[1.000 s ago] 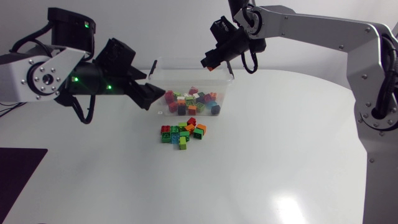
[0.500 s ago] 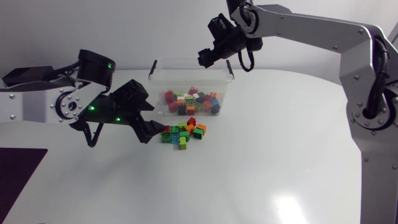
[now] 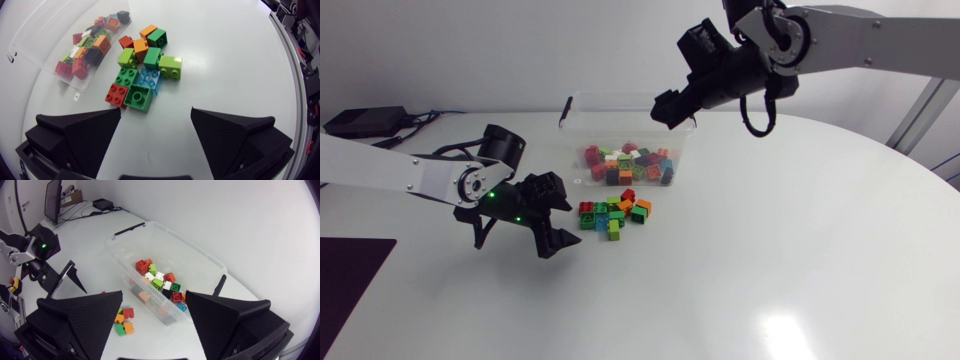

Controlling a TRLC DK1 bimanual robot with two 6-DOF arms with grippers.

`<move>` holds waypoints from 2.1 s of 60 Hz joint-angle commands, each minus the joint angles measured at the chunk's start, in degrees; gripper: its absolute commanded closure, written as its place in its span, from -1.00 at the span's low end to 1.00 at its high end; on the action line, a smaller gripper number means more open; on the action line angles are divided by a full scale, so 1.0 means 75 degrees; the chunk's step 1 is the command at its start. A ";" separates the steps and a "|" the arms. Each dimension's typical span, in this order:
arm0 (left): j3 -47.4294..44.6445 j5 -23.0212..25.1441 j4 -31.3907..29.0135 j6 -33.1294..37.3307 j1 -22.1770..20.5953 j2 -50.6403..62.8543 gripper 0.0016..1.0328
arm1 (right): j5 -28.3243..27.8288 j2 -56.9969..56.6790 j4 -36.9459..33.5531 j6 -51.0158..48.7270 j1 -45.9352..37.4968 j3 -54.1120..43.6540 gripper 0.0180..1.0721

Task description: Place the duplo bricks in the container

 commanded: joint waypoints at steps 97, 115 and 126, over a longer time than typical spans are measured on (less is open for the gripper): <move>0.3724 0.0920 -0.2478 0.2913 0.0147 0.3250 -0.43 | -0.0415 -0.1997 0.0604 -0.0728 -0.0278 -0.3866 -0.77; 0.3747 0.0909 -0.3732 0.3170 0.0182 0.2793 -0.32 | -0.0392 -0.1434 0.0721 -0.0646 0.0027 -0.3878 -0.77; 0.3161 0.0920 -0.3967 0.3112 0.0135 0.1774 -0.32 | -0.0357 -0.0508 0.0756 -0.0681 0.0296 -0.3491 -0.77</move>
